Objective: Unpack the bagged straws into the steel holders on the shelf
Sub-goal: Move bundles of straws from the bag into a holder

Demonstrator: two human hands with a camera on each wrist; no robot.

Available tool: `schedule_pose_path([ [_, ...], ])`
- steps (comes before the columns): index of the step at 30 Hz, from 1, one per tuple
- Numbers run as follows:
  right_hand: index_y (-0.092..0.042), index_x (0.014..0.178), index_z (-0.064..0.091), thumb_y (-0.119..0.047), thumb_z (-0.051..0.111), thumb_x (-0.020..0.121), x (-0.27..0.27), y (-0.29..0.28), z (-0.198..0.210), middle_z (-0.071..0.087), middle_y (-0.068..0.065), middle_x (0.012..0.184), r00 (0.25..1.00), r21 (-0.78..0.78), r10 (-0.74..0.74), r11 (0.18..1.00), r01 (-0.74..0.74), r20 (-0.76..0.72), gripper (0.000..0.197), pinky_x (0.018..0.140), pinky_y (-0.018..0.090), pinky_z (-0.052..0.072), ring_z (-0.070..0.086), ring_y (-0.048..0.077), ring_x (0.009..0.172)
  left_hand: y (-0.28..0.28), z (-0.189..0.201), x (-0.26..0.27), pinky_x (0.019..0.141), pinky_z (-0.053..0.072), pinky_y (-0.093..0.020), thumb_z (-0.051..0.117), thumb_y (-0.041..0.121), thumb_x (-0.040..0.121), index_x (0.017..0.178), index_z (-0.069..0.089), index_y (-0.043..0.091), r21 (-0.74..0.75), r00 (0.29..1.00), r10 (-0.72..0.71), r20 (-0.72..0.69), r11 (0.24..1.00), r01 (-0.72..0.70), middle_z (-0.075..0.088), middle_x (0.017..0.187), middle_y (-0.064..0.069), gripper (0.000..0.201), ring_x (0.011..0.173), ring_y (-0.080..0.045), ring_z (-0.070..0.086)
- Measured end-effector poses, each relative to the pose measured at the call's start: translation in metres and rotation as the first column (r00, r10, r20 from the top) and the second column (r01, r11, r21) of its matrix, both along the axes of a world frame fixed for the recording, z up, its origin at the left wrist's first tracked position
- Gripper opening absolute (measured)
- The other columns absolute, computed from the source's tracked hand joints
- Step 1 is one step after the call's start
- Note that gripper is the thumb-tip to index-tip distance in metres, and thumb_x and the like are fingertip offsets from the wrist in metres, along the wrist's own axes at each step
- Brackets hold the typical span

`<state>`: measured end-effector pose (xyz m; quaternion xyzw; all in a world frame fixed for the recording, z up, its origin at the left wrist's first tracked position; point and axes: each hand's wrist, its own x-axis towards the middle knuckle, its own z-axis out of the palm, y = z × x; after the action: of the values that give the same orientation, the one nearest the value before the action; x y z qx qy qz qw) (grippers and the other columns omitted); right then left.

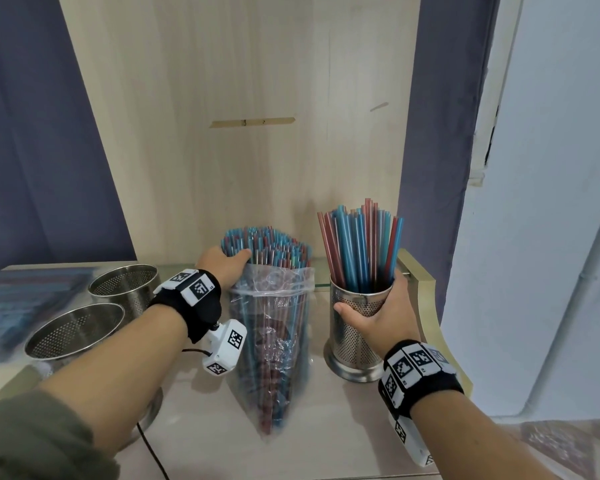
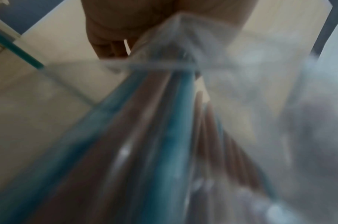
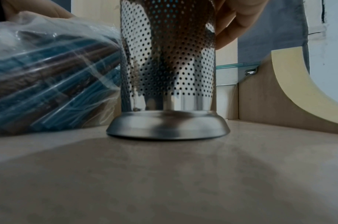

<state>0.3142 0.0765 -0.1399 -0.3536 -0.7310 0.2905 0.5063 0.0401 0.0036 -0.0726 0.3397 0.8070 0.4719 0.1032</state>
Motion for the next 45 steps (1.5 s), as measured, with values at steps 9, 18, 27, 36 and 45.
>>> schedule_pose_path([
  [9,-0.022,0.128,0.041,-0.033,0.093,0.06,0.0,0.001,-0.002,0.052,-0.016,0.115,1.0,0.005,0.026,1.0,-0.026,-0.016,0.086,0.09,0.011,0.038,0.052,0.003,0.11,0.004,0.028,0.004,0.075,0.044,-0.032,0.059,0.04,0.094,0.1,0.064,0.006,0.186,0.999,0.003,-0.042,0.983,0.005,0.063,0.095,-0.012,0.034,0.091,-0.03,0.061],
  [18,-0.024,0.128,0.041,-0.037,0.092,0.059,0.0,0.004,-0.004,0.056,-0.013,0.12,0.999,-0.007,0.03,1.0,-0.03,-0.012,0.087,0.094,0.017,0.042,0.055,0.005,0.113,0.011,0.039,0.0,0.078,0.059,-0.04,0.061,0.031,0.092,0.093,0.069,0.003,0.447,1.0,-0.008,0.026,0.894,-0.005,0.073,0.084,-0.009,0.029,0.08,-0.025,0.07],
  [27,-0.035,0.123,0.036,-0.035,0.093,0.059,0.0,0.005,-0.004,0.05,-0.031,0.111,0.998,-0.022,0.052,0.998,-0.053,-0.032,0.086,0.076,-0.003,0.038,0.049,-0.02,0.102,0.015,0.072,-0.005,0.069,0.056,-0.041,0.063,0.028,0.086,0.078,0.053,0.021,0.537,0.999,0.028,-0.039,0.843,-0.003,0.063,0.072,-0.009,0.015,0.06,-0.025,0.058],
  [36,-0.025,0.13,0.042,-0.039,0.092,0.059,-0.001,0.009,-0.008,0.057,-0.019,0.119,0.998,-0.017,0.056,0.998,-0.057,-0.014,0.088,0.089,0.004,0.039,0.055,-0.004,0.111,0.008,0.129,-0.004,0.045,0.045,-0.021,0.059,0.024,0.094,0.097,0.049,0.008,0.725,0.994,0.029,-0.105,0.686,0.057,0.054,0.065,-0.003,0.019,0.04,-0.004,0.049],
  [45,-0.03,0.127,0.039,-0.037,0.092,0.06,-0.001,0.007,-0.007,0.055,-0.02,0.116,0.998,-0.019,0.052,0.998,-0.052,-0.023,0.086,0.089,0.007,0.038,0.054,0.0,0.11,-0.018,0.186,0.016,0.048,0.045,-0.025,0.054,0.021,0.096,0.092,0.042,0.012,0.879,0.991,0.028,-0.128,0.467,0.1,0.049,0.059,0.002,0.015,0.042,-0.008,0.047],
])
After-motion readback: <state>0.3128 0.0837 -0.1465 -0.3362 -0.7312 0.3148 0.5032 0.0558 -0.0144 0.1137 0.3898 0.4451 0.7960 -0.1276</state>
